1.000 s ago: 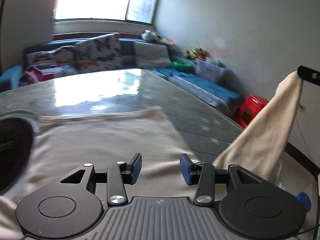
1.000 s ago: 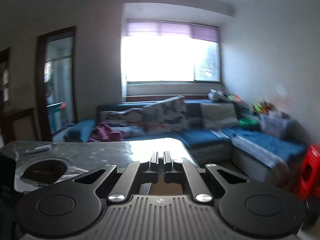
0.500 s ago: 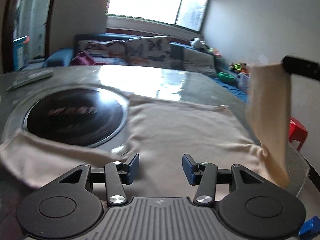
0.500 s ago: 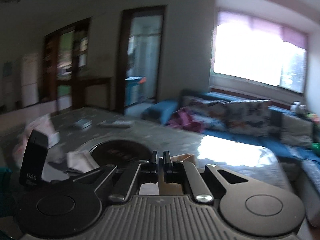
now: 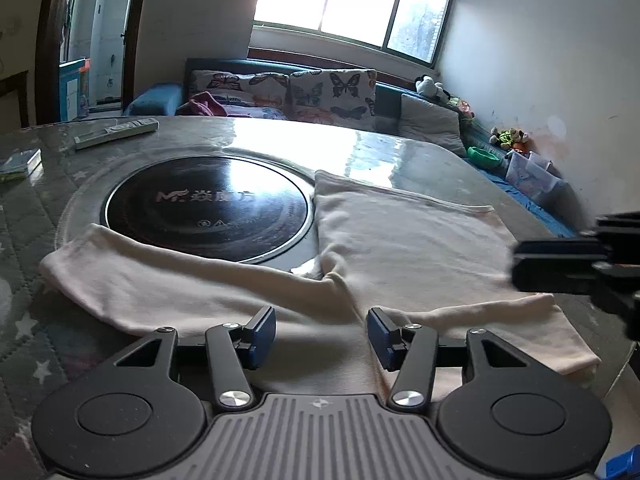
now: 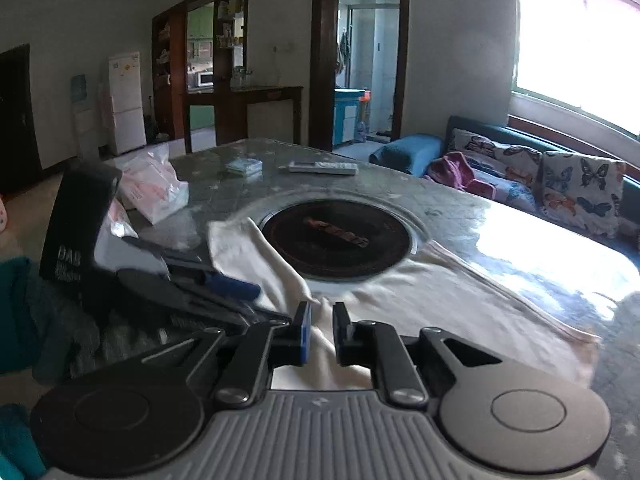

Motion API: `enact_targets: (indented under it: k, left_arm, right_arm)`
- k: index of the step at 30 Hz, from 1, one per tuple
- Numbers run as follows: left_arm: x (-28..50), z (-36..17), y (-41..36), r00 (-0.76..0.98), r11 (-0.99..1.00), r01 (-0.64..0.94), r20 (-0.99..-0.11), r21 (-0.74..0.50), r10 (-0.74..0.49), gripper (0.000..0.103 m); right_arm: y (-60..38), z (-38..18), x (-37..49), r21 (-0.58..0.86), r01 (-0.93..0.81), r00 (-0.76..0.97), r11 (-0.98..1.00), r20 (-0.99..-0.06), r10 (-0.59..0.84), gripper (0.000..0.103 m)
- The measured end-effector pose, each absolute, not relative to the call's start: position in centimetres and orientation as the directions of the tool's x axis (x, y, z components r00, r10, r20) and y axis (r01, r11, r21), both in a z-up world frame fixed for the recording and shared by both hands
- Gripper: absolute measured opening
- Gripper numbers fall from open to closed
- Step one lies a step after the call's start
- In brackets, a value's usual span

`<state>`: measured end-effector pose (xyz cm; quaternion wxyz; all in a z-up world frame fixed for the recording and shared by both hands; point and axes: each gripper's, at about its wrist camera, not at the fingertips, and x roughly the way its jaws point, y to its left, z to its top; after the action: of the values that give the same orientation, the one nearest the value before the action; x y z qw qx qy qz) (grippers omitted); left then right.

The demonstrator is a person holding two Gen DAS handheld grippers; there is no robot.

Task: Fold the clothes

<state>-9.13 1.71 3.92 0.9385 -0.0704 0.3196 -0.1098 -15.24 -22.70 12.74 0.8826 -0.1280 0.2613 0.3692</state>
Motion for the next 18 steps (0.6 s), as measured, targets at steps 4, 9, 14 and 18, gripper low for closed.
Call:
enact_targets:
  k: [4, 9, 14, 18]
  left_arm:
    - [-9.3, 4.0, 1.6, 0.771, 0.966, 0.174, -0.584, -0.191, -0.254, 0.055]
    - [-9.1, 4.2, -0.6, 0.764, 0.954, 0.246, -0.573, -0.169, -0.298, 0.053]
    - [-8.2, 4.0, -2.6, 0.74, 0.938, 0.308, -0.581, -0.157, -0.34, 0.048]
    - [-7.2, 3.4, -3.7, 0.73, 0.94, 0.313, -0.598, -0.137, -0.33, 0.048]
  right_arm:
    - [-26.4, 11.9, -15.6, -0.056, -0.637, 0.643, 0.769, -0.589, 0.49, 0.032]
    - [-31.8, 9.8, -15.7, -0.049, -0.479, 0.691, 0.877, -0.637, 0.342, 0.033]
    - [-35.7, 8.5, -14.4, 0.032, -0.355, 0.71, 0.934, -0.64, 0.292, 0.032]
    - [-37.1, 7.9, -12.5, 0.09, -0.31, 0.723, 0.947, -0.625, 0.296, 0.032]
